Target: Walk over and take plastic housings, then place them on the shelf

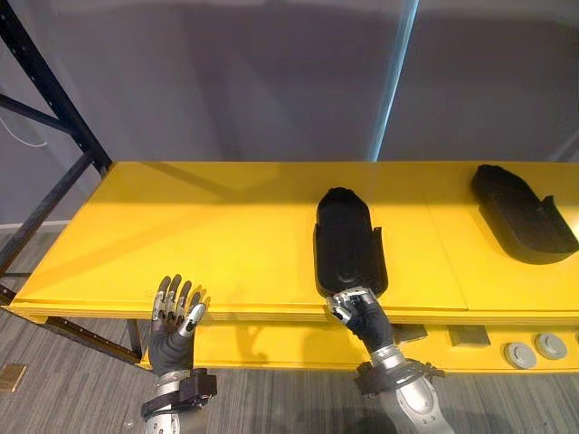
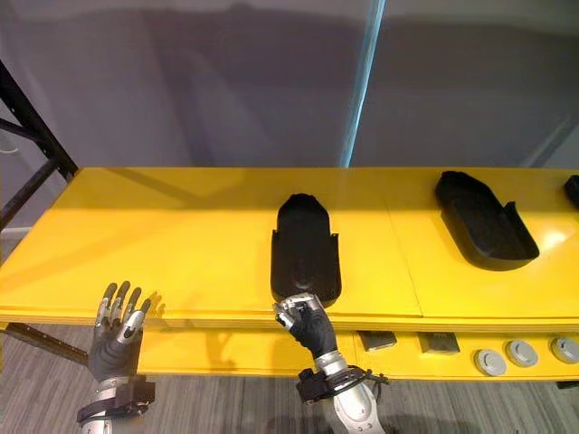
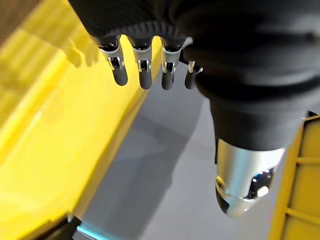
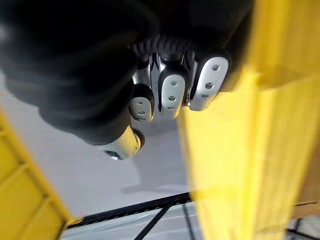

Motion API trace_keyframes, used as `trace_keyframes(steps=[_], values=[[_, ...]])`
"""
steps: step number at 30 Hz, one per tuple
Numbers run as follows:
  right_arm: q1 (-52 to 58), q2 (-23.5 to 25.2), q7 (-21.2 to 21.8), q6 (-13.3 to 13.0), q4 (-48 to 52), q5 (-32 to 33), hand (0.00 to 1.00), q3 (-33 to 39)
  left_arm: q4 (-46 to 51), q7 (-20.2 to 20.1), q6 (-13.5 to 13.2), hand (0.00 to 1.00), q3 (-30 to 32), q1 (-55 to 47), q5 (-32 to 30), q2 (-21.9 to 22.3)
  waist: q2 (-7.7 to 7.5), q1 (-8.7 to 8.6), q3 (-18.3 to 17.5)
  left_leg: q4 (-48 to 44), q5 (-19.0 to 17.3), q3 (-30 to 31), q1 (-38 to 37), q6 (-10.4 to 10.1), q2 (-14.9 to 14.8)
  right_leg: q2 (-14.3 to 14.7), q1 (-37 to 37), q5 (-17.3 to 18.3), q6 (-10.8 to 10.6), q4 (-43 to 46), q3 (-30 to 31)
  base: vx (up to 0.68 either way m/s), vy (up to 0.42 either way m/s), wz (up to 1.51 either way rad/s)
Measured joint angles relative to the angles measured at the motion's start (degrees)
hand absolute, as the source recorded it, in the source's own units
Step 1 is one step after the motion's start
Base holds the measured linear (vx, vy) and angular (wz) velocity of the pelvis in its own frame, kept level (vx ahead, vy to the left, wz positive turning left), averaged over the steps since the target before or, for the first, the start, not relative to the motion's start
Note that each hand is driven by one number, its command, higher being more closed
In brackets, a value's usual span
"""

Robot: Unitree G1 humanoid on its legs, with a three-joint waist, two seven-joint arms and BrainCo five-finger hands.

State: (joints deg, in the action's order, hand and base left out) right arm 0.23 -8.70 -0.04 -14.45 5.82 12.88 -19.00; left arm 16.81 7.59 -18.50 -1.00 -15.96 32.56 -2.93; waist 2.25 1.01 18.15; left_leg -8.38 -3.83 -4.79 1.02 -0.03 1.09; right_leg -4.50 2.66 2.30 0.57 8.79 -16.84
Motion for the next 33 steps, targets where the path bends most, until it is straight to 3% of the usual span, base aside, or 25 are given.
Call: trace_keyframes(steps=[4,15,33], values=[[-1.67,0.00,-4.55,0.01,-0.41,-1.73,1.00,0.50,-0.01,1.16,-0.88,0.00,-0.21,-0.03,0.00,-0.14,0.56,-0.04,0.75,-0.45,0.09,0.12,1.31,0.15,0.50,-0.80,1.77,0.36,-0.17,1.81,-0.07,-0.04,0.024,0.04],[-5.52,0.14,-10.58,-0.14,-3.31,-5.43,1.00,4.86,0.00,2.02,-0.99,0.00,-0.64,-0.08,0.02,-0.13,2.34,-0.05,1.98,0.29,1.32,1.38,1.75,1.90,2.10,-2.93,3.46,1.58,-0.65,5.32,-1.07,-0.02,0.011,0.07],[-16.52,0.06,-12.41,0.85,-11.47,-5.45,1.00,10.09,0.13,1.66,-0.95,0.00,-0.52,-0.32,0.08,-0.10,3.36,0.20,3.78,0.44,2.09,2.38,1.69,2.65,3.83,-5.11,4.08,2.33,-1.50,7.78,-1.72,-0.01,0.023,0.04]])
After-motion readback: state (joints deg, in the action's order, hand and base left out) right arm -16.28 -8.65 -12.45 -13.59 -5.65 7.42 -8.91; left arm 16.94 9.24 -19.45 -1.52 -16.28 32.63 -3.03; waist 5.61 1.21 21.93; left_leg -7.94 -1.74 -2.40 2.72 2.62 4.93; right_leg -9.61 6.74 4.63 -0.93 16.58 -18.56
